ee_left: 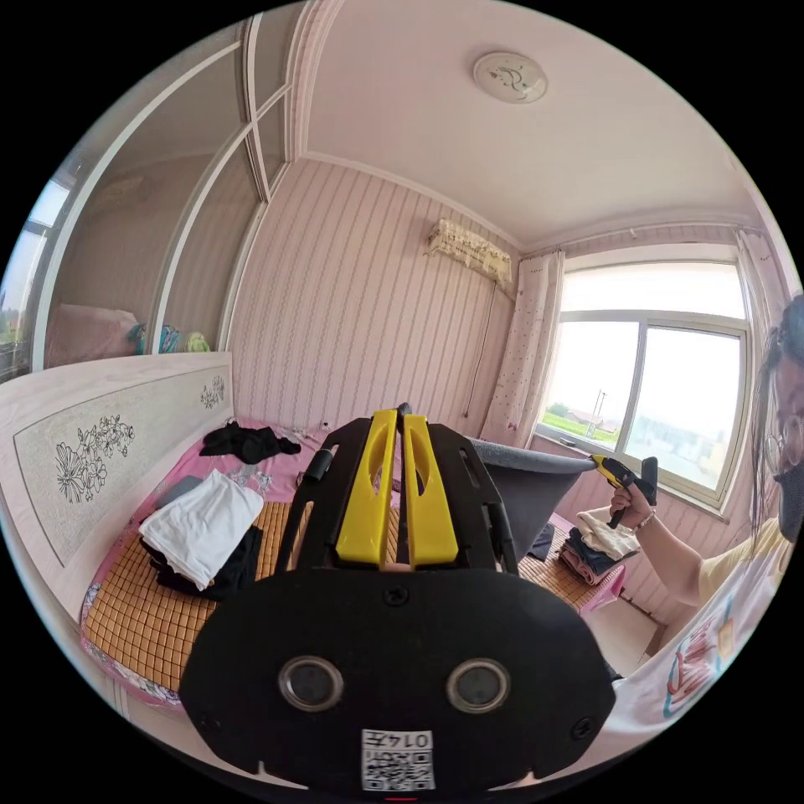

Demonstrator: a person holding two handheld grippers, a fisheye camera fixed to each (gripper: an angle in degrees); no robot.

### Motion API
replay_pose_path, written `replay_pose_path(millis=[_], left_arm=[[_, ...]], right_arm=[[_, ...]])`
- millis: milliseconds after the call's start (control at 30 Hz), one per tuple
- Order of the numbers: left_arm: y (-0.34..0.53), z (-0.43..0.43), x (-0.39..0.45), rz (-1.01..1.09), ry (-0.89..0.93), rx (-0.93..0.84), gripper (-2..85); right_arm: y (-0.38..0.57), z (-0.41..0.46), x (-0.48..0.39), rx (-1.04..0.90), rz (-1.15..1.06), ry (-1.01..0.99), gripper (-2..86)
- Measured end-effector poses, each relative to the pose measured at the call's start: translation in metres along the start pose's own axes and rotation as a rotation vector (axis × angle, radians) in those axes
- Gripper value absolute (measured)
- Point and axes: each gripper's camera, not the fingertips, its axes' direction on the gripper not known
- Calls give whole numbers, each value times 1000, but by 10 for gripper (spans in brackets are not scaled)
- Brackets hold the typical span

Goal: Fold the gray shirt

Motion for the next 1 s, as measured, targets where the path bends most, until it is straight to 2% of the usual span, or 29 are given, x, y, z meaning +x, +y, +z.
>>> replay_pose_path(millis=[133,333,500,633,767,1000], left_arm=[[-37,-46,19,0,8,84,-7],[-61,-123,46,-45,190,291,-7],[-87,-191,114,187,172,445,-7],[-108,-204,130,252,220,507,-7],[-122,-152,106,171,198,408,-7],[-60,63,27,7,-100,-66,-7]], right_arm=[[-27,-33,-58,37,-126,-5,7],[-48,-104,-134,190,-294,-43,7],[-61,-148,-188,280,-454,-53,7],[-74,-164,-202,363,-487,-64,7],[-81,-139,-183,294,-442,-55,7],[-50,13,-67,-201,-212,295,7]])
